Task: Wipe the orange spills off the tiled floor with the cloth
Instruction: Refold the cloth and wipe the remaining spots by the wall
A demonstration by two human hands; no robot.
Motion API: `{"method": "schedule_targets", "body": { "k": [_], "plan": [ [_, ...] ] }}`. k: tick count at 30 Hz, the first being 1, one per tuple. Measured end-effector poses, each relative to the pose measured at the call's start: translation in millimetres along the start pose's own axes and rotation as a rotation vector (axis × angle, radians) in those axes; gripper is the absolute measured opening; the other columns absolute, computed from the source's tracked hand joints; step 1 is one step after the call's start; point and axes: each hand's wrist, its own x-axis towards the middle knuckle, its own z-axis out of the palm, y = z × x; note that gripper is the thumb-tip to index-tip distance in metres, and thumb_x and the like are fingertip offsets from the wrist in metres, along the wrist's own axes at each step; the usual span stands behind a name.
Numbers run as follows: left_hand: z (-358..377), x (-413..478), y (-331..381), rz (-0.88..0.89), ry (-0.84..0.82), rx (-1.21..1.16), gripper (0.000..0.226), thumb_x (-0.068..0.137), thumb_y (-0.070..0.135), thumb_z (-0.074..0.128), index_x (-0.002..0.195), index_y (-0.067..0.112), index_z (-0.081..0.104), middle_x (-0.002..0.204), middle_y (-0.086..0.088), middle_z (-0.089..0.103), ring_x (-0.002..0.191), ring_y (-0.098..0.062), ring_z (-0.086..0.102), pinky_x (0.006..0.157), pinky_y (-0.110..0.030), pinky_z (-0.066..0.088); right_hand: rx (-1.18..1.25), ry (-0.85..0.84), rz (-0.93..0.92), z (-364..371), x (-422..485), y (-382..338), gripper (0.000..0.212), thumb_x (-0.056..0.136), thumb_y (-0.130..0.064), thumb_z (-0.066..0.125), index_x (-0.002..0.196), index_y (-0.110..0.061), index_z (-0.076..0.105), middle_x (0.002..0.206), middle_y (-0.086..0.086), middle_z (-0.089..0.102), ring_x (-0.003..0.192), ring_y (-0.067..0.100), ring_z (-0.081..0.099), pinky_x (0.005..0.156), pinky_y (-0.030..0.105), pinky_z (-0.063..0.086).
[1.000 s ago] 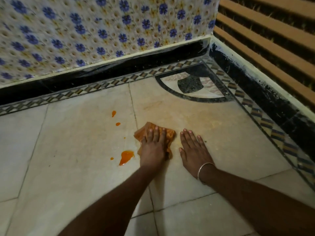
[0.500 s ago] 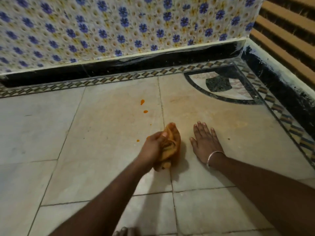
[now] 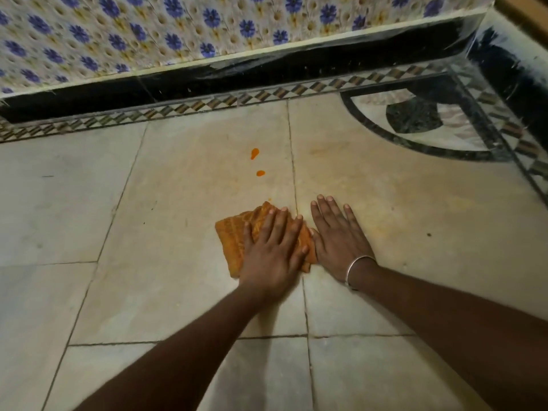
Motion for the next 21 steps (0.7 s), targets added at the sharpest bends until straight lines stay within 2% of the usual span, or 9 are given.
{"method": "schedule_targets", "body": {
  "k": [3, 7, 12, 14, 16, 18, 21],
  "plan": [
    [-1.0, 29.2, -19.1, -0.031, 0.051, 0.039, 0.062, 0.106, 0.063, 0.009, 0.163, 0.043, -0.003, 0.173, 0.005, -0.014, 0.157, -0.017, -0.023, 0.125, -0.06, -0.011, -0.005, 0.012, 0.009, 3.1, 1.7, -0.6, 0.07, 0.095, -0.041, 0.002, 0.159, -0.012, 0.008, 0.167, 0.007, 0.004, 0.154, 0.022, 0.0, 0.125, 0.046, 0.004],
    [-8.6, 31.9, -55.5, -0.228, 0.043, -0.046, 0.064, 0.103, 0.069, 0.01, 0.162, 0.048, -0.006, 0.172, 0.001, -0.022, 0.156, -0.024, -0.028, 0.124, -0.061, -0.013, -0.009, -0.009, 0.018, 5.6, -1.0, 0.1, 0.068, 0.098, -0.043, 0.009, 0.159, -0.014, 0.006, 0.168, 0.006, 0.001, 0.154, 0.021, -0.002, 0.125, 0.046, 0.003],
    [6.4, -29.1, -9.0, -0.395, 0.051, -0.094, 0.064, 0.103, 0.069, 0.006, 0.159, 0.049, -0.017, 0.168, -0.007, -0.033, 0.152, -0.03, -0.035, 0.123, -0.062, -0.014, -0.011, -0.015, 0.021, 2.7, -5.8, -0.5, 0.069, 0.097, -0.045, 0.003, 0.16, -0.016, 0.002, 0.168, 0.006, -0.002, 0.154, 0.022, -0.005, 0.125, 0.046, 0.002],
    [14.7, -32.1, 17.7, -0.374, 0.045, -0.086, 0.065, 0.103, 0.068, 0.006, 0.159, 0.047, -0.018, 0.166, -0.008, -0.036, 0.151, -0.031, -0.037, 0.123, -0.062, -0.016, -0.019, -0.011, 0.023, 1.9, -6.3, -2.4, 0.07, 0.096, -0.045, 0.001, 0.16, -0.016, 0.002, 0.167, 0.006, -0.002, 0.154, 0.022, -0.005, 0.125, 0.046, 0.002],
    [14.0, -14.6, 26.1, -0.273, 0.045, -0.076, 0.064, 0.104, 0.066, 0.007, 0.161, 0.045, -0.013, 0.167, -0.01, -0.033, 0.152, -0.031, -0.036, 0.123, -0.061, -0.016, -0.02, -0.012, 0.02, 0.1, -5.0, -1.3, 0.072, 0.094, -0.044, -0.002, 0.16, -0.016, 0.003, 0.167, 0.006, -0.001, 0.154, 0.022, -0.004, 0.125, 0.046, 0.001],
    [6.8, 12.8, 13.8, -0.155, 0.046, -0.02, 0.064, 0.104, 0.066, 0.007, 0.163, 0.044, -0.007, 0.17, -0.01, -0.025, 0.155, -0.031, -0.03, 0.124, -0.06, -0.013, -0.024, -0.007, 0.019, 0.3, -4.9, -0.8, 0.071, 0.093, -0.041, 0.0, 0.16, -0.015, 0.006, 0.168, 0.006, 0.002, 0.154, 0.022, -0.001, 0.125, 0.045, 0.003],
    [-6.4, 44.8, -23.2, -0.13, 0.036, -0.016, 0.065, 0.103, 0.07, 0.006, 0.162, 0.046, -0.006, 0.172, -0.006, -0.019, 0.156, -0.028, -0.026, 0.125, -0.059, -0.011, -0.027, -0.001, 0.03, 4.1, -5.8, -1.3, 0.066, 0.098, -0.042, 0.006, 0.16, -0.017, 0.004, 0.168, 0.005, 0.0, 0.154, 0.02, -0.002, 0.125, 0.045, 0.004]
  ]
}}
